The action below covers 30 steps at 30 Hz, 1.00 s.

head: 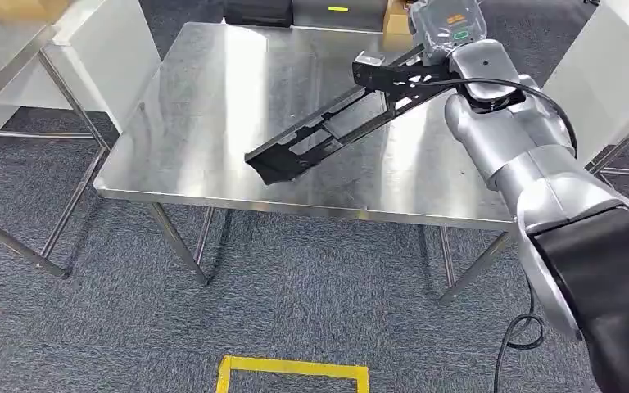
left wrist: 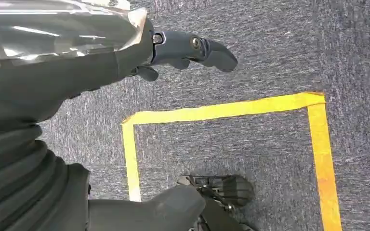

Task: Take the parts from the cabinet and place them on the table.

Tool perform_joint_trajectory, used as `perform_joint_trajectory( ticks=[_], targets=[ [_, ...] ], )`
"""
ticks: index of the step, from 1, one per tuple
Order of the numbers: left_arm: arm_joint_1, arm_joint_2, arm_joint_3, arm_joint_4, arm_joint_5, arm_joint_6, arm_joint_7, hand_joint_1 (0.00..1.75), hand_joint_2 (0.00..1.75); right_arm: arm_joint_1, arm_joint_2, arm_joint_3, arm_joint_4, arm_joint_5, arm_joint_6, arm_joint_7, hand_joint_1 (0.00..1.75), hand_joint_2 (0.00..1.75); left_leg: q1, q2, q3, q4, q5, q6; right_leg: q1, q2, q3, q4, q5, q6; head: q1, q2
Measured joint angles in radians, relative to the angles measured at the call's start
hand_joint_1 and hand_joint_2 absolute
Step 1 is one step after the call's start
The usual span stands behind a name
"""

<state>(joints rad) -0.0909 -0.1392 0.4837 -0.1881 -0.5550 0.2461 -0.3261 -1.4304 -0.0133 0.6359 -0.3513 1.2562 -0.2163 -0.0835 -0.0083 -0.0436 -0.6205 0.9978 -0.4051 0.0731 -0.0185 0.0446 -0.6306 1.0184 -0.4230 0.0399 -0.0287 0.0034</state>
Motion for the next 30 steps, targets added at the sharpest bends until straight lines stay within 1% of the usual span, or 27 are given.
perform_joint_trajectory(
  ticks=[1,2,3,4,5,6,7,8,9,10,11,13,14,15,16,18,19,20,21,22,23,24,25,26,27,29,30],
  targets=[
    [0.001,0.0,0.0,0.0,0.0,0.0,0.0,0.0,1.75,-0.005,0.0,0.0,0.0,0.001,0.0,0.0,1.69,1.75,0.001,0.005,0.0,-0.001,0.0,0.006,0.003,-0.017,-0.026,0.054,-0.03,-0.009,0.005,0.0],
    [0.001,0.0,0.001,0.0,0.0,0.001,0.0,0.0,1.75,-0.008,0.002,0.0,0.0,0.001,0.001,-0.002,1.69,1.75,0.001,0.009,0.001,0.0,-0.001,0.007,0.002,-0.026,-0.067,0.136,-0.065,-0.016,0.004,0.0],
    [0.001,0.0,0.001,0.0,0.0,0.001,0.0,0.0,1.75,-0.006,0.003,-0.001,0.0,0.001,0.005,-0.003,1.69,1.75,0.0,0.014,0.001,0.0,-0.001,0.008,0.002,-0.03,-0.113,0.228,-0.098,-0.02,0.004,0.0],
    [0.001,0.0,0.001,0.0,0.0,0.002,0.0,0.0,1.75,-0.002,0.002,-0.002,0.001,0.001,0.008,-0.003,1.69,1.75,0.0,0.017,0.0,0.0,-0.002,0.007,0.002,-0.031,-0.145,0.291,-0.116,-0.019,0.006,0.0],
    [0.001,0.0,0.002,0.0,0.0,0.002,0.0,0.0,1.75,0.001,0.001,-0.002,0.002,0.002,0.008,-0.003,1.69,1.75,0.001,0.018,0.001,0.0,-0.003,0.006,0.002,-0.031,-0.154,0.307,-0.114,-0.013,0.005,0.0],
    [0.002,0.0,0.002,0.0,0.0,0.002,0.0,0.0,1.75,0.003,0.001,-0.002,0.003,0.005,0.009,-0.003,1.69,1.75,0.001,0.019,0.001,0.002,-0.004,0.004,0.0,-0.033,-0.137,0.272,-0.096,-0.006,0.005,0.0],
    [0.002,0.0,0.002,0.0,0.0,0.001,0.0,0.0,1.75,0.002,0.001,-0.002,0.003,0.005,0.009,-0.005,1.69,1.75,0.001,0.02,0.001,0.003,-0.007,0.001,-0.002,-0.034,-0.096,0.191,-0.063,0.003,0.006,0.0],
    [0.001,-0.001,0.002,0.0,0.0,0.001,0.0,0.0,1.75,-0.001,0.001,-0.003,0.002,0.005,0.009,-0.005,1.69,1.75,0.002,0.021,0.002,0.008,-0.01,-0.004,-0.004,-0.037,-0.044,0.094,-0.029,0.011,0.005,0.0],
    [0.002,-0.001,0.002,0.0,0.0,0.001,0.0,0.0,1.75,-0.005,0.0,-0.003,0.002,0.005,0.009,-0.005,1.69,1.75,0.002,0.022,0.001,0.015,-0.015,-0.011,-0.005,-0.044,0.004,0.002,-0.002,0.013,0.006,0.0],
    [0.001,0.0,0.002,0.0,0.0,0.001,-0.001,0.0,1.75,-0.006,0.001,-0.005,0.002,0.006,0.009,-0.006,1.69,1.75,-0.005,0.023,-0.003,0.019,-0.021,-0.021,0.002,-0.044,0.016,-0.001,-0.001,0.005,0.004,0.0],
    [0.001,0.001,0.004,0.0,0.0,-0.001,-0.002,0.0,1.75,-0.005,0.005,-0.005,0.003,0.008,0.009,-0.008,1.69,1.75,-0.004,0.025,-0.001,0.021,-0.024,-0.025,0.002,-0.039,0.011,-0.006,0.002,-0.003,0.002,0.0],
    [0.002,0.0,0.007,0.0,0.0,-0.003,-0.005,0.0,1.75,-0.003,0.005,-0.006,0.003,0.01,0.009,-0.008,1.69,1.75,0.001,0.025,-0.001,0.019,-0.022,-0.032,0.006,-0.038,0.012,-0.004,0.0,-0.009,0.003,0.0],
    [0.002,0.001,0.008,0.0,0.0,-0.003,-0.005,0.0,1.75,-0.004,0.004,-0.006,0.003,0.011,0.009,-0.008,1.69,1.75,0.002,0.024,-0.001,0.021,-0.026,-0.038,-0.002,-0.038,0.014,-0.008,0.003,-0.018,0.003,0.0],
    [0.003,0.002,0.01,0.0,-0.001,-0.003,-0.007,0.0,1.75,-0.006,0.005,-0.008,0.003,0.013,0.008,-0.008,1.69,1.75,0.005,0.028,-0.005,0.034,-0.035,-0.047,-0.006,-0.037,0.019,-0.009,0.003,-0.022,0.003,0.0],
    [0.003,0.001,0.01,0.0,-0.001,-0.003,-0.007,0.0,1.75,-0.007,0.006,-0.01,0.003,0.013,0.008,-0.008,1.69,1.75,0.007,0.031,-0.021,0.07,-0.059,-0.054,-0.008,-0.038,0.022,-0.009,-0.001,-0.031,-0.004,0.0],
    [0.003,0.001,0.011,0.0,-0.002,-0.002,-0.008,0.0,1.75,-0.005,0.011,-0.01,0.003,0.013,0.008,-0.008,1.69,1.75,0.016,0.036,-0.096,0.217,-0.128,-0.067,-0.007,-0.036,0.023,-0.009,-0.003,-0.034,-0.004,0.0],
    [0.003,0.001,0.011,0.0,-0.002,-0.002,-0.008,0.0,1.75,-0.003,0.013,-0.01,0.003,0.014,0.008,-0.008,1.69,1.75,0.018,0.036,-0.139,0.289,-0.15,-0.071,-0.007,-0.036,0.024,-0.009,-0.004,-0.035,-0.004,0.0],
    [0.003,0.001,0.011,0.0,-0.002,-0.002,-0.008,0.0,1.75,0.0,0.013,-0.01,0.004,0.015,0.008,-0.008,1.69,1.75,0.02,0.036,-0.166,0.324,-0.15,-0.073,-0.007,-0.036,0.025,-0.009,-0.005,-0.036,-0.004,0.0],
    [0.004,0.001,0.011,0.0,-0.002,-0.002,-0.008,0.0,1.75,0.002,0.013,-0.01,0.004,0.016,0.008,-0.008,1.69,1.75,0.022,0.037,-0.168,0.308,-0.125,-0.074,-0.007,-0.035,0.027,-0.008,-0.007,-0.037,-0.004,0.0],
    [0.004,0.001,0.011,0.0,-0.002,-0.002,-0.008,0.0,1.75,0.003,0.013,-0.01,0.004,0.016,0.008,-0.008,1.69,1.75,0.022,0.039,-0.145,0.249,-0.08,-0.072,-0.007,-0.035,0.03,-0.008,-0.009,-0.038,-0.004,0.0],
    [0.004,0.002,0.011,0.0,-0.002,-0.001,-0.008,0.0,1.75,0.003,0.013,-0.01,0.004,0.017,0.008,-0.008,1.69,1.75,0.023,0.04,-0.104,0.158,-0.028,-0.069,-0.008,-0.035,0.035,-0.008,-0.012,-0.036,-0.004,0.0],
    [0.004,0.002,0.011,0.0,-0.002,0.0,-0.008,0.0,1.75,0.002,0.013,-0.01,0.003,0.018,0.008,-0.008,1.69,1.75,0.023,0.041,-0.06,0.07,0.015,-0.067,-0.008,-0.034,0.041,-0.009,-0.017,-0.031,-0.004,0.0],
    [0.003,0.001,0.011,0.0,-0.002,0.0,-0.008,0.0,1.75,0.001,0.013,-0.01,0.003,0.018,0.008,-0.008,1.69,1.75,0.021,0.04,-0.034,0.03,0.008,-0.064,-0.004,-0.034,0.042,-0.009,-0.021,-0.026,-0.003,0.0],
    [0.003,0.002,0.011,0.0,-0.002,0.0,-0.008,0.0,1.75,-0.001,0.012,-0.01,0.004,0.018,0.008,-0.008,1.69,1.75,0.017,0.039,-0.033,0.021,0.004,-0.06,0.002,-0.033,0.038,-0.007,-0.024,-0.021,-0.003,0.0],
    [0.003,0.001,0.012,0.0,-0.002,0.001,-0.008,0.0,1.75,-0.001,0.013,-0.01,0.003,0.018,0.008,-0.008,1.69,1.75,0.014,0.039,-0.034,0.024,0.002,-0.056,0.002,-0.034,0.039,-0.009,-0.024,-0.019,-0.003,0.0],
    [0.003,0.001,0.012,0.0,-0.002,0.002,-0.008,0.0,1.75,0.0,0.013,-0.01,0.003,0.018,0.008,-0.008,1.69,1.75,0.01,0.039,-0.029,0.02,-0.002,-0.041,0.003,-0.033,0.044,-0.02,-0.026,-0.005,-0.004,0.0],
    [0.004,-0.001,0.012,0.0,-0.002,0.002,-0.009,0.0,1.75,-0.001,0.012,-0.012,0.003,0.018,0.008,-0.008,1.69,1.75,0.019,0.041,-0.017,0.005,0.004,-0.03,0.007,-0.036,0.038,-0.011,-0.033,0.0,-0.002,0.0]
  ],
)
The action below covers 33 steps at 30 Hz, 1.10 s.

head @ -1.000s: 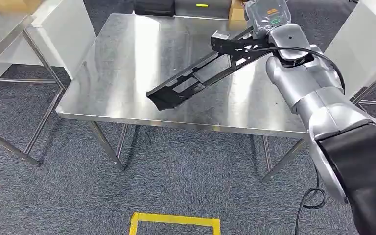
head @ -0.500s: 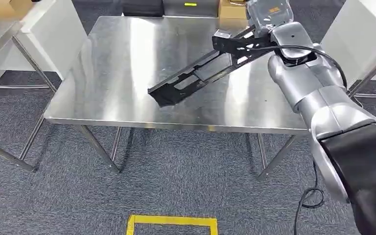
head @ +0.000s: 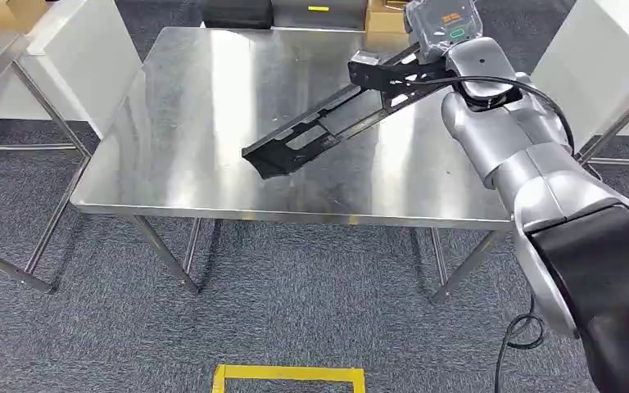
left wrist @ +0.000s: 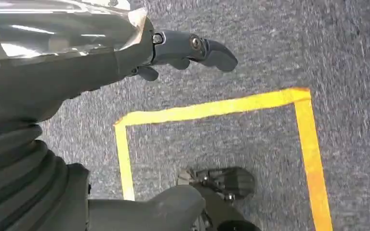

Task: Take the parts from the cabinet and place them on the table.

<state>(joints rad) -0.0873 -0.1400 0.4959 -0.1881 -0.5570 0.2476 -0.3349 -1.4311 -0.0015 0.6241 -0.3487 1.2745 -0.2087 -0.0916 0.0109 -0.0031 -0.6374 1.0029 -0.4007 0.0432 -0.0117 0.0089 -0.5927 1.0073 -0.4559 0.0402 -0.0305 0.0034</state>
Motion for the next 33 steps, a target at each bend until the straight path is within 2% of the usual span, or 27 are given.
perform_joint_trajectory(
  ticks=[1,2,4,5,6,7,8,9,10,11,14,15,16,17,19,20,21,22,23,24,25,26,27,30,31,32,33],
  targets=[
    [0.0,0.0,0.0,0.0,-0.001,0.0,0.0,0.0,1.75,-0.002,-0.004,-0.003,0.0,0.0,0.0,0.0,1.69,1.75,-0.003,-0.001,0.005,-0.003,-0.002,0.006,-0.001,-0.002,-0.01,0.031,-0.014,-0.002,0.001,0.0],
    [0.0,0.001,0.001,0.0,-0.001,0.0,0.0,0.0,1.75,-0.004,-0.004,-0.003,0.0,0.0,0.0,0.0,1.69,1.75,-0.004,0.0,0.007,-0.002,-0.005,0.014,-0.002,-0.002,-0.043,0.095,-0.041,-0.009,0.001,0.0],
    [-0.002,0.002,0.002,0.0,-0.001,0.0,0.0,0.0,1.75,0.001,-0.008,-0.005,0.002,0.0,0.0,0.0,1.69,1.75,-0.006,-0.001,0.01,-0.002,-0.01,0.022,-0.001,-0.002,-0.139,0.263,-0.098,-0.016,0.001,0.0],
    [-0.001,0.001,0.002,0.0,-0.001,0.0,0.0,0.0,1.75,0.004,-0.01,-0.005,0.003,0.0,0.0,0.0,1.69,1.75,-0.008,-0.003,0.012,-0.001,-0.012,0.023,0.0,-0.002,-0.172,0.313,-0.105,-0.012,0.002,0.0],
    [0.0,0.0,0.002,0.0,-0.001,0.0,0.0,0.0,1.75,0.008,-0.011,-0.005,0.005,0.0,0.0,0.0,1.69,1.75,-0.01,-0.005,0.017,-0.001,-0.016,0.023,0.0,-0.002,-0.18,0.312,-0.092,-0.006,0.001,0.0],
    [0.002,0.0,0.002,0.0,-0.001,0.0,0.0,0.0,1.75,0.01,-0.011,-0.005,0.005,0.001,0.0,0.0,1.69,1.75,-0.012,-0.006,0.023,0.0,-0.021,0.023,0.0,-0.002,-0.163,0.262,-0.06,0.001,0.002,0.0],
    [0.003,0.0,0.002,0.0,-0.001,0.0,0.0,0.0,1.75,0.009,-0.012,-0.006,0.005,0.0,0.0,0.0,1.69,1.75,-0.014,-0.007,0.029,0.002,-0.027,0.021,0.002,-0.002,-0.126,0.176,-0.015,0.008,0.002,0.0],
    [0.002,0.0,0.002,0.0,-0.001,-0.001,0.0,0.0,1.75,0.007,-0.012,-0.006,0.005,0.0,0.0,0.0,1.69,1.75,-0.016,-0.008,0.037,0.003,-0.034,0.019,0.002,-0.003,-0.082,0.074,0.032,0.01,0.002,0.0],
    [0.002,-0.001,0.003,0.0,-0.001,-0.002,0.0,0.0,1.75,0.005,-0.012,-0.008,0.005,0.001,0.001,-0.002,1.69,1.75,-0.016,-0.008,0.04,0.004,-0.04,0.017,0.002,-0.004,-0.054,0.002,0.058,0.005,0.003,0.0],
    [0.002,-0.002,0.003,0.0,-0.001,-0.002,-0.001,0.0,1.75,0.003,-0.011,-0.008,0.005,0.001,0.001,-0.003,1.69,1.75,-0.026,-0.009,0.039,0.011,-0.047,0.01,0.009,-0.005,-0.039,-0.007,0.058,-0.004,-0.002,0.0],
    [0.002,-0.003,0.006,0.0,-0.001,-0.003,-0.002,0.0,1.75,0.004,-0.008,-0.012,0.006,0.01,0.003,-0.005,1.69,1.75,-0.019,-0.007,0.043,0.005,-0.052,-0.001,0.014,-0.004,-0.039,-0.005,0.052,-0.018,0.001,0.0],
    [0.002,0.0,0.009,-0.001,-0.003,-0.002,-0.002,0.0,1.75,0.004,-0.008,-0.013,0.005,0.011,0.003,-0.005,1.69,1.75,-0.02,-0.006,0.041,0.01,-0.06,-0.009,-0.008,-0.003,-0.029,-0.017,0.055,-0.026,0.001,0.0],
    [0.002,0.0,0.011,0.0,-0.003,-0.001,-0.004,0.0,1.75,0.003,-0.006,-0.014,0.005,0.012,0.003,-0.005,1.69,1.75,-0.019,-0.004,0.038,0.028,-0.069,-0.017,-0.007,-0.002,-0.023,-0.019,0.051,-0.03,0.001,0.0],
    [0.002,-0.001,0.014,0.0,-0.004,-0.001,-0.004,0.0,1.75,0.0,-0.002,-0.014,0.005,0.013,0.003,-0.005,1.69,1.75,-0.014,-0.004,0.014,0.08,-0.096,-0.024,-0.008,-0.004,-0.018,-0.019,0.046,-0.038,-0.003,0.0],
    [0.002,-0.001,0.016,0.0,-0.004,-0.001,-0.004,0.0,1.75,0.002,0.004,-0.014,0.006,0.013,0.003,-0.005,1.69,1.75,-0.002,-0.003,-0.072,0.232,-0.156,-0.038,-0.008,-0.002,-0.011,-0.019,0.039,-0.046,-0.003,0.0],
    [0.002,-0.001,0.016,0.0,-0.004,-0.001,-0.004,0.0,1.75,0.005,0.008,-0.014,0.006,0.015,0.003,-0.006,1.69,1.75,0.002,-0.002,-0.113,0.289,-0.167,-0.043,-0.008,-0.002,-0.007,-0.019,0.036,-0.048,-0.005,0.0],
    [0.003,-0.001,0.017,0.0,-0.004,-0.001,-0.004,0.0,1.75,0.008,0.008,-0.014,0.006,0.016,0.003,-0.006,1.69,1.75,0.007,-0.001,-0.133,0.301,-0.153,-0.047,-0.009,-0.001,-0.002,-0.018,0.031,-0.047,-0.004,0.0],
    [0.003,0.0,0.018,0.0,-0.004,-0.001,-0.004,0.0,1.75,0.011,0.008,-0.014,0.006,0.016,0.003,-0.006,1.69,1.75,0.012,0.0,-0.129,0.27,-0.115,-0.052,-0.01,-0.001,0.005,-0.018,0.026,-0.044,-0.006,0.0],
    [0.003,0.001,0.018,0.0,-0.004,0.0,-0.004,0.0,1.75,0.011,0.008,-0.014,0.006,0.018,0.003,-0.006,1.69,1.75,0.016,0.001,-0.103,0.2,-0.061,-0.054,-0.012,-0.001,0.015,-0.017,0.019,-0.039,-0.004,0.0],
    [0.003,0.002,0.02,0.0,-0.004,0.0,-0.004,0.0,1.75,0.01,0.009,-0.014,0.006,0.019,0.003,-0.006,1.69,1.75,0.021,0.002,-0.06,0.096,0.004,-0.056,-0.014,-0.001,0.026,-0.017,0.01,-0.033,-0.005,0.0],
    [0.003,0.002,0.021,0.0,-0.005,0.0,-0.004,0.0,1.75,0.009,0.01,-0.014,0.006,0.019,0.003,-0.006,1.69,1.75,0.023,0.005,-0.032,0.027,0.032,-0.056,-0.013,-0.001,0.031,-0.017,0.003,-0.027,-0.005,0.0],
    [0.003,0.001,0.021,0.0,-0.005,0.0,-0.005,0.0,1.75,0.004,0.011,-0.015,0.006,0.019,0.004,-0.006,1.69,1.75,0.013,0.003,-0.016,0.017,0.012,-0.056,-0.004,0.001,0.03,-0.016,-0.001,-0.02,-0.006,0.0],
    [0.001,0.001,0.022,0.0,-0.005,0.0,-0.006,0.0,1.75,0.002,0.012,-0.015,0.006,0.019,0.006,-0.006,1.69,1.75,0.012,0.003,-0.013,0.012,0.001,-0.042,-0.004,0.001,0.029,-0.015,-0.003,-0.016,-0.006,0.0],
    [0.002,0.001,0.023,0.0,-0.005,0.0,-0.007,0.0,1.75,0.001,0.012,-0.016,0.006,0.023,0.006,-0.006,1.69,1.75,0.004,0.0,-0.007,0.008,-0.005,-0.02,0.001,0.0,0.037,-0.025,-0.011,0.004,-0.006,0.0],
    [0.003,0.0,0.024,0.0,-0.005,0.002,-0.008,0.0,1.75,0.001,0.011,-0.018,0.005,0.023,0.006,-0.006,1.69,1.75,0.008,0.001,0.003,-0.002,-0.004,-0.01,-0.005,-0.004,0.026,-0.005,-0.021,0.007,-0.002,0.0],
    [0.003,0.001,0.024,0.0,-0.005,0.003,-0.008,0.0,1.75,-0.002,0.011,-0.018,0.006,0.023,0.006,-0.006,1.69,1.75,0.007,0.001,0.006,-0.004,-0.007,-0.001,-0.004,-0.005,0.0,0.045,-0.04,0.001,-0.004,0.0],
    [0.002,0.002,0.025,0.0,-0.004,0.003,-0.008,0.0,1.75,-0.004,0.011,-0.018,0.006,0.023,0.006,-0.006,1.69,1.75,0.006,0.001,0.008,-0.004,-0.01,0.005,-0.004,-0.005,-0.046,0.127,-0.069,-0.007,-0.002,0.0]
  ],
)
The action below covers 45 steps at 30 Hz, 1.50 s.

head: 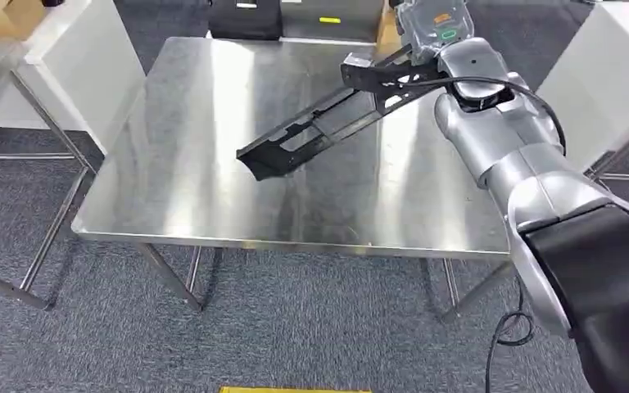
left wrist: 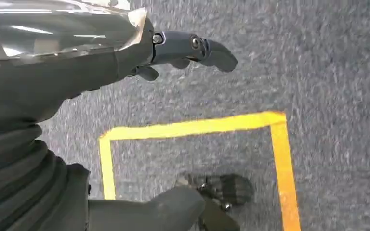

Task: Take the parts from the cabinet and place them on the table.

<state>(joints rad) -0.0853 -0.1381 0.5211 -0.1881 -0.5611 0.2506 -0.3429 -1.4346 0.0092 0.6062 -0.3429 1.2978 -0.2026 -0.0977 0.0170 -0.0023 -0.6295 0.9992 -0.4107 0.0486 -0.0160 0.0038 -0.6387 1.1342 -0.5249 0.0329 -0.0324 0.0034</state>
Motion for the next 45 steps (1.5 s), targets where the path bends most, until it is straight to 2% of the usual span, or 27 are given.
perform_joint_trajectory(
  ticks=[2,3,4,6,7,8,10,12,13,15,17,18,19,20,22,28,30,31,32,33,35,36,37,40,41,44,45],
  targets=[
    [-0.001,0.0,0.002,0.0,0.0,0.0,0.0,0.0,1.75,0.007,-0.003,0.0,0.003,0.0,0.0,0.0,1.69,1.75,-0.003,-0.002,0.006,0.001,-0.007,0.008,0.003,0.001,-0.095,0.154,-0.042,-0.004,0.0,0.0],
    [0.0,0.0,0.002,0.0,0.0,0.0,0.0,0.0,1.75,0.012,-0.004,0.0,0.003,0.0,0.0,0.0,1.69,1.75,-0.005,-0.005,0.012,0.001,-0.012,0.008,0.003,0.0,-0.124,0.186,-0.037,0.001,0.0,0.0],
    [0.003,0.0,0.003,0.0,0.0,0.0,0.0,0.0,1.75,0.017,-0.004,0.0,0.004,0.002,0.0,0.0,1.69,1.75,-0.007,-0.007,0.02,0.001,-0.018,0.008,0.003,0.0,-0.125,0.164,-0.013,0.007,-0.001,0.0],
    [0.004,0.0,0.003,0.0,0.0,0.0,0.0,0.0,1.75,0.016,-0.004,0.0,0.005,0.001,0.0,0.0,1.69,1.75,-0.009,-0.009,0.04,0.001,-0.032,0.004,0.004,0.0,-0.069,0.01,0.076,0.022,0.0,0.0],
    [0.004,-0.001,0.003,0.0,0.0,0.0,0.0,0.0,1.75,0.014,-0.003,0.0,0.005,0.001,0.0,0.0,1.69,1.75,-0.01,-0.01,0.049,0.001,-0.04,0.001,0.004,0.0,-0.035,-0.077,0.119,0.024,0.0,0.0],
    [0.004,-0.002,0.003,0.0,0.0,0.0,0.0,0.0,1.75,0.011,-0.003,0.0,0.006,0.001,0.0,0.0,1.69,1.75,-0.016,-0.011,0.05,0.005,-0.047,-0.004,0.008,-0.002,-0.009,-0.137,0.144,0.019,0.001,0.0],
    [0.003,-0.002,0.004,0.0,0.001,0.0,0.0,0.0,1.75,0.011,-0.002,0.0,0.007,0.002,0.0,0.0,1.69,1.75,-0.018,-0.013,0.054,0.008,-0.06,-0.014,0.013,-0.001,-0.003,-0.138,0.138,-0.002,-0.003,0.0],
    [0.003,-0.002,0.004,0.0,0.001,0.0,0.0,0.0,1.75,0.01,-0.002,0.0,0.007,0.004,0.0,0.0,1.69,1.75,-0.014,-0.012,0.057,0.005,-0.066,-0.024,0.013,0.0,-0.002,-0.141,0.134,-0.011,-0.002,0.0],
    [0.003,0.0,0.005,0.0,0.001,0.0,0.0,0.0,1.75,0.009,-0.003,-0.001,0.006,0.004,0.0,0.0,1.69,1.75,-0.009,-0.01,0.05,0.012,-0.074,-0.03,-0.002,0.0,0.006,-0.146,0.135,-0.018,-0.001,0.0],
    [0.003,-0.001,0.005,0.0,0.0,0.0,-0.001,0.0,1.75,0.007,-0.001,-0.001,0.006,0.005,0.0,0.0,1.69,1.75,-0.006,-0.005,0.019,0.085,-0.107,-0.044,-0.001,0.0,0.017,-0.147,0.126,-0.035,-0.007,0.0],
    [0.003,-0.002,0.006,0.0,-0.001,0.0,-0.001,0.0,1.75,0.01,0.005,-0.001,0.006,0.005,0.0,0.0,1.69,1.75,0.0,-0.004,-0.084,0.258,-0.171,-0.057,0.001,0.002,0.025,-0.147,0.118,-0.045,-0.007,0.0],
    [0.003,-0.002,0.007,0.0,-0.001,0.0,-0.001,0.0,1.75,0.014,0.006,-0.001,0.006,0.005,0.0,0.0,1.69,1.75,0.002,-0.004,-0.121,0.303,-0.171,-0.06,0.001,0.004,0.029,-0.146,0.113,-0.044,-0.006,0.0],
    [0.003,-0.001,0.008,0.0,-0.001,0.0,-0.001,0.0,1.75,0.017,0.006,-0.001,0.007,0.005,0.0,0.0,1.69,1.75,0.004,-0.004,-0.134,0.297,-0.146,-0.061,0.001,0.004,0.035,-0.146,0.107,-0.042,-0.006,0.0],
    [0.003,0.0,0.009,0.0,-0.001,0.0,-0.001,0.0,1.75,0.018,0.006,-0.002,0.007,0.005,0.0,0.0,1.69,1.75,0.005,-0.001,-0.125,0.252,-0.102,-0.061,0.0,0.005,0.043,-0.146,0.101,-0.04,-0.006,0.0],
    [0.003,0.002,0.013,0.0,-0.001,0.0,-0.001,0.0,1.75,0.018,0.007,-0.002,0.007,0.005,0.0,0.0,1.69,1.75,0.006,0.0,-0.057,0.084,0.008,-0.055,0.0,0.006,0.063,-0.146,0.087,-0.033,-0.007,0.0],
    [0.003,0.002,0.013,0.0,-0.001,0.0,-0.001,0.0,1.75,0.018,0.007,-0.002,0.007,0.005,0.0,0.0,1.69,1.75,0.006,0.001,-0.049,0.064,0.019,-0.054,0.0,0.006,0.065,-0.146,0.085,-0.032,-0.007,0.0],
    [0.003,0.002,0.014,0.0,-0.001,0.0,-0.001,0.0,1.75,0.013,0.007,-0.002,0.008,0.005,0.0,0.0,1.69,1.75,0.0,0.0,-0.009,0.016,0.005,-0.045,0.012,0.008,0.065,-0.143,0.076,-0.02,-0.005,0.0],
    [0.0,0.002,0.015,0.0,-0.002,0.0,-0.001,0.0,1.75,0.015,0.006,-0.002,0.008,0.005,0.0,0.0,1.69,1.75,-0.004,-0.001,-0.013,0.014,-0.005,-0.033,0.01,0.008,0.065,-0.146,0.076,-0.016,-0.003,0.0],
    [0.002,-0.001,0.016,0.0,-0.002,0.0,-0.001,0.0,1.75,0.008,0.005,-0.005,0.006,0.005,-0.001,0.0,1.69,1.75,0.0,-0.002,0.009,-0.005,-0.007,-0.004,0.011,0.003,0.039,-0.093,0.041,-0.004,-0.002,0.0],
    [0.001,0.0,0.017,0.0,-0.002,0.0,-0.001,0.0,1.75,0.009,0.005,-0.004,0.006,0.005,-0.001,0.0,1.69,1.75,0.0,-0.001,0.013,-0.005,-0.011,0.004,0.009,0.003,-0.019,0.014,0.006,-0.012,0.0,0.0],
    [0.0,0.0,0.017,0.0,-0.002,0.0,-0.002,0.0,1.75,0.02,0.0,-0.004,0.009,0.006,-0.001,0.0,1.69,1.75,-0.002,-0.003,0.022,-0.004,-0.02,0.009,0.009,0.003,-0.112,0.174,-0.034,-0.011,0.0,0.0],
    [0.002,-0.001,0.017,0.0,-0.003,-0.001,-0.002,0.0,1.75,0.027,-0.002,-0.005,0.01,0.008,-0.001,0.0,1.69,1.75,-0.003,-0.006,0.029,-0.004,-0.025,0.008,0.009,0.003,-0.132,0.19,-0.024,-0.005,-0.001,0.0],
    [0.004,-0.001,0.017,0.0,-0.003,-0.001,-0.002,0.0,1.75,0.029,-0.003,-0.005,0.01,0.01,-0.001,0.001,1.69,1.75,-0.003,-0.007,0.037,-0.004,-0.031,0.007,0.009,0.003,-0.123,0.154,0.004,0.003,0.0,0.0],
    [0.005,-0.002,0.017,0.0,-0.005,-0.001,-0.005,0.0,1.75,0.024,-0.004,-0.005,0.01,0.013,-0.001,0.0,1.69,1.75,-0.003,-0.008,0.06,-0.004,-0.051,-0.005,0.006,-0.002,-0.021,-0.111,0.141,0.022,0.002,0.0],
    [0.004,-0.001,0.017,0.0,-0.005,-0.001,-0.008,0.0,1.75,0.019,-0.005,-0.005,0.01,0.013,0.0,0.0,1.69,1.75,-0.014,-0.009,0.06,0.008,-0.062,-0.013,0.012,-0.003,-0.001,-0.146,0.146,0.015,0.002,0.0],
    [0.003,-0.001,0.018,0.0,-0.003,-0.002,-0.014,0.0,1.75,0.018,-0.005,-0.005,0.01,0.017,0.0,0.0,1.69,1.75,-0.008,-0.007,0.065,0.0,-0.069,-0.024,0.015,-0.001,-0.004,-0.14,0.138,-0.005,-0.001,0.0],
    [0.002,-0.001,0.019,0.0,-0.003,-0.005,-0.016,0.0,1.75,0.016,-0.008,-0.005,0.009,0.017,0.0,0.0,1.69,1.75,-0.008,-0.006,0.068,0.001,-0.078,-0.033,0.006,0.0,0.001,-0.146,0.136,-0.015,-0.001,0.0]
  ],
)
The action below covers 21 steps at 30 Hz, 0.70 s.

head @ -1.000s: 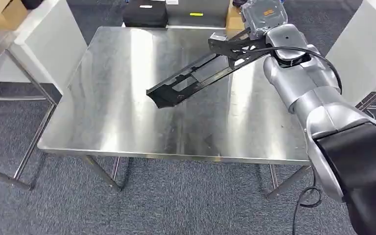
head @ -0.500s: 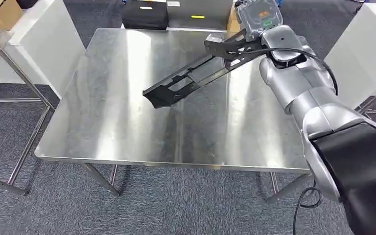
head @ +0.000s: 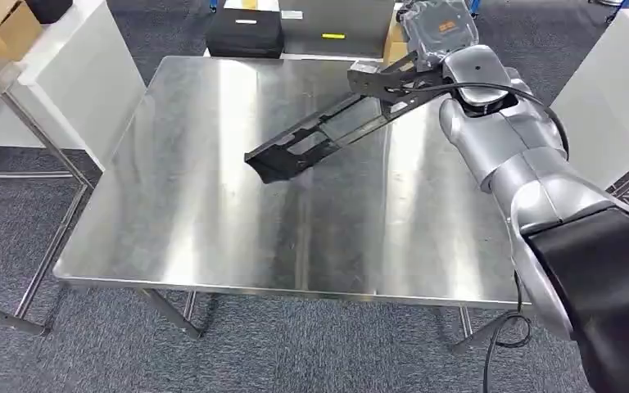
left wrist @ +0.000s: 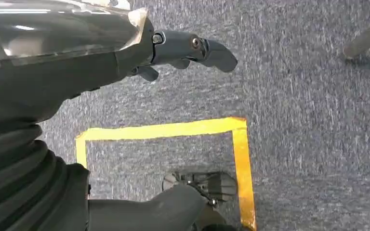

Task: Take the parts from the cabinet and place them on the table.

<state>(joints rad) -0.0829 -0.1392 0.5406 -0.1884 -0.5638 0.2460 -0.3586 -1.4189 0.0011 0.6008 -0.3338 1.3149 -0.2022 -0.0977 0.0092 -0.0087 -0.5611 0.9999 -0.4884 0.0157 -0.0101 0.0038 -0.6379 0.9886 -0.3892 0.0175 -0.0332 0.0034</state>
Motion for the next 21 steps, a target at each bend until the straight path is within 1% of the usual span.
perform_joint_trajectory(
  ticks=[1,2,3,4,5,6,7,8,9,10,11,12,13,14,15,16,17,18,20,21],
  targets=[
    [0.001,0.002,0.001,0.0,0.0,0.0,-0.001,0.0,1.75,-0.001,0.0,-0.002,-0.002,0.003,0.0,0.0,1.69,1.75,0.003,0.002,-0.01,0.016,-0.009,-0.006,-0.006,0.001,0.008,-0.002,-0.003,-0.008,0.0,0.0],
    [0.001,0.001,0.002,0.0,0.0,0.0,-0.001,0.0,1.75,-0.005,0.0,-0.003,-0.002,0.004,0.0,0.0,1.69,1.75,0.003,0.003,-0.028,0.059,-0.031,-0.01,-0.007,0.001,0.014,-0.002,-0.009,-0.018,-0.006,0.0],
    [0.0,0.001,0.002,0.0,0.0,0.0,-0.001,0.0,1.75,-0.005,0.002,-0.003,-0.002,0.005,0.0,0.0,1.69,1.75,0.006,0.004,-0.069,0.14,-0.067,-0.015,-0.006,0.001,0.019,-0.002,-0.012,-0.023,-0.006,0.0],
    [0.0,0.001,0.002,0.0,-0.001,0.0,-0.002,0.0,1.75,-0.004,0.005,-0.005,-0.002,0.005,0.0,0.0,1.69,1.75,0.007,0.004,-0.12,0.226,-0.099,-0.019,-0.004,0.002,0.023,-0.002,-0.016,-0.028,-0.005,0.0],
    [0.0,0.0,0.002,0.0,-0.001,0.0,-0.003,0.0,1.75,-0.001,0.006,-0.005,-0.002,0.005,0.001,0.0,1.69,1.75,0.008,0.004,-0.164,0.291,-0.115,-0.021,-0.002,0.003,0.027,-0.002,-0.02,-0.032,-0.007,0.0],
    [0.001,0.0,0.002,0.0,-0.001,0.001,-0.004,0.0,1.75,0.002,0.006,-0.005,-0.001,0.005,0.001,0.0,1.69,1.75,0.008,0.004,-0.193,0.32,-0.109,-0.021,-0.001,0.004,0.032,-0.002,-0.025,-0.031,-0.005,0.0],
    [0.001,0.001,0.002,0.0,-0.001,0.002,-0.005,0.0,1.75,0.003,0.006,-0.005,-0.001,0.005,0.001,0.0,1.69,1.75,0.008,0.005,-0.198,0.302,-0.077,-0.019,0.0,0.006,0.038,-0.002,-0.03,-0.03,-0.006,0.0],
    [0.001,0.001,0.002,0.0,-0.001,0.002,-0.007,0.0,1.75,0.004,0.007,-0.005,-0.001,0.005,0.001,0.0,1.69,1.75,0.007,0.005,-0.181,0.241,-0.024,-0.015,0.001,0.007,0.048,-0.002,-0.036,-0.028,-0.006,0.0],
    [0.001,0.002,0.003,0.0,-0.001,0.003,-0.008,0.0,1.75,0.003,0.007,-0.006,-0.002,0.006,0.001,0.0,1.69,1.75,0.007,0.005,-0.147,0.151,0.039,-0.008,0.001,0.008,0.06,-0.002,-0.044,-0.026,-0.006,0.0],
    [0.001,0.003,0.003,0.0,-0.002,0.005,-0.009,0.0,1.75,0.003,0.007,-0.007,-0.001,0.005,0.0,0.0,1.69,1.75,0.006,0.005,-0.11,0.059,0.097,0.0,0.002,0.008,0.07,-0.002,-0.051,-0.024,-0.006,0.0],
    [0.001,0.004,0.003,0.0,-0.002,0.005,-0.01,0.0,1.75,0.002,0.007,-0.008,-0.001,0.005,0.0,0.0,1.69,1.75,0.0,0.005,-0.09,0.035,0.091,0.007,0.008,0.008,0.073,-0.003,-0.056,-0.02,-0.003,0.0],
    [0.001,0.003,0.004,0.0,-0.002,0.005,-0.012,0.0,1.75,0.0,0.006,-0.008,0.0,0.005,0.0,-0.001,1.69,1.75,-0.003,0.006,-0.075,0.011,0.082,0.012,0.011,0.01,0.069,-0.001,-0.059,-0.015,-0.004,0.0],
    [-0.002,0.003,0.004,0.0,-0.003,0.006,-0.013,0.0,1.75,0.001,0.005,-0.01,-0.001,0.005,0.0,-0.001,1.69,1.75,-0.004,0.006,-0.075,0.01,0.077,0.015,0.011,0.01,0.066,-0.001,-0.058,-0.012,-0.006,0.0],
    [-0.001,0.003,0.005,0.0,-0.003,0.011,-0.017,0.0,1.75,0.003,0.004,-0.012,-0.001,0.007,-0.002,-0.001,1.69,1.75,-0.006,0.005,-0.075,0.007,0.076,0.018,0.01,0.009,0.066,-0.005,-0.059,-0.009,-0.002,0.0],
    [0.0,0.003,0.005,0.0,-0.01,0.029,-0.023,0.0,1.75,0.004,0.003,-0.017,-0.002,0.008,-0.002,-0.001,1.69,1.75,-0.001,0.005,-0.072,-0.003,0.082,0.013,0.014,0.009,0.067,0.0,-0.06,-0.01,-0.005,0.0],
    [0.001,0.001,0.005,0.0,-0.021,0.075,-0.041,0.0,1.75,0.002,0.001,-0.019,-0.002,0.01,-0.002,0.0,1.69,1.75,-0.004,0.004,-0.072,-0.004,0.083,0.011,0.015,0.009,0.067,-0.004,-0.056,-0.009,0.0,0.0],
    [0.001,0.0,0.005,0.0,-0.025,0.111,-0.061,0.0,1.75,0.001,-0.002,-0.02,-0.002,0.013,-0.003,0.0,1.69,1.75,-0.006,0.003,-0.073,-0.004,0.083,0.011,0.013,0.008,0.069,-0.007,-0.057,-0.009,-0.001,0.0],
    [0.0,-0.002,0.005,0.0,-0.028,0.125,-0.084,0.0,1.75,0.002,-0.002,-0.021,-0.002,0.017,-0.003,0.0,1.69,1.75,-0.009,0.001,-0.073,-0.003,0.082,0.012,0.017,0.007,0.069,-0.009,-0.058,-0.006,-0.001,0.0],
    [0.0,-0.002,0.006,0.0,-0.038,0.148,-0.136,0.0,1.75,0.003,-0.005,-0.024,-0.002,0.023,-0.003,-0.002,1.69,1.75,-0.014,0.0,-0.073,-0.003,0.08,0.015,0.016,0.006,0.07,-0.012,-0.058,-0.006,-0.001,0.0],
    [0.0,-0.004,0.006,0.0,-0.045,0.154,-0.146,0.0,1.75,0.003,-0.006,-0.024,-0.002,0.026,-0.003,-0.003,1.69,1.75,-0.015,-0.001,-0.073,-0.004,0.08,0.016,0.016,0.005,0.07,-0.013,-0.058,-0.006,-0.002,0.0]
  ],
)
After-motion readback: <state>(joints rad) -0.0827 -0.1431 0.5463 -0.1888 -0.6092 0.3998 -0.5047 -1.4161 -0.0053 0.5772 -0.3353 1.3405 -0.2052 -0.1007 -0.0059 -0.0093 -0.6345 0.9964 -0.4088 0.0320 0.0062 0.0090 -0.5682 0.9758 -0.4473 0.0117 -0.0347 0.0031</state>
